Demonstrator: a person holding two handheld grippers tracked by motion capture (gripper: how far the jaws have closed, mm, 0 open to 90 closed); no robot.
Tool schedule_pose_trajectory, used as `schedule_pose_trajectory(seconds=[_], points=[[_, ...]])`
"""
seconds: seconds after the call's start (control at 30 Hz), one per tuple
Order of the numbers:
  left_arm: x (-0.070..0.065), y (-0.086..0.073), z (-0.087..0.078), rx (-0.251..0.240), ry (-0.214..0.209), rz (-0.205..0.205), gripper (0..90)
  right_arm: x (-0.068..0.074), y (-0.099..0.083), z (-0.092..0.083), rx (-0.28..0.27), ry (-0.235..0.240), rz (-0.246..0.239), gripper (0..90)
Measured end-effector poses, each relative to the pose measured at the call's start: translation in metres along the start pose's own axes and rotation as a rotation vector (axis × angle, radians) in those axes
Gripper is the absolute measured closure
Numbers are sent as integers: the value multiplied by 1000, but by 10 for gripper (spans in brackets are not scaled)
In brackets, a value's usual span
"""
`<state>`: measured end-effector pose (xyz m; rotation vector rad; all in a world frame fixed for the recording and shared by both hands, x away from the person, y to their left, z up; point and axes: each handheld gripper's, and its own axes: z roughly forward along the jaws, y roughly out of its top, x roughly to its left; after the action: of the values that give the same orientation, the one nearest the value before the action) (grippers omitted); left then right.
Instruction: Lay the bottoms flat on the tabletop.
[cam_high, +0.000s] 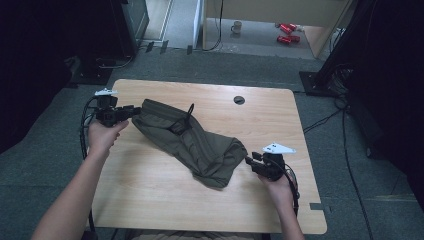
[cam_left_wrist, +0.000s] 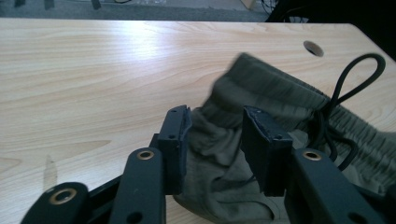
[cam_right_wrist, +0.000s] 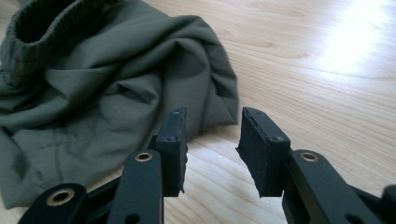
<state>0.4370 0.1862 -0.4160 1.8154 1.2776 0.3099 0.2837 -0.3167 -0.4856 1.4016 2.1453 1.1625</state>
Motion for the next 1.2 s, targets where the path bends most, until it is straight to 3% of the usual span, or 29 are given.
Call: schedule_pose_trajectory(seconds=[0.23,0.43,0.63,0.87,1.07,1.2], points=[[-7,-9,-8,-8,-16,29,577,15,6,-2,-22,39,-16,632],[-19,-18,-14,-2,-7,86,566,30,12,-4,-31,73,-34,643],[-34,-29,-25,-25,-49,99,545,52,14,0,-23,110,-71,634],[-48,-46,-22,-10,-67,120,537,73,15,5,-15,148,-108,634],[-53,-55,-16,-3,-86,113,535,82,14,8,-11,169,-124,631],[-59,-64,-8,10,-100,137,535,89,12,13,-8,183,-145,611]])
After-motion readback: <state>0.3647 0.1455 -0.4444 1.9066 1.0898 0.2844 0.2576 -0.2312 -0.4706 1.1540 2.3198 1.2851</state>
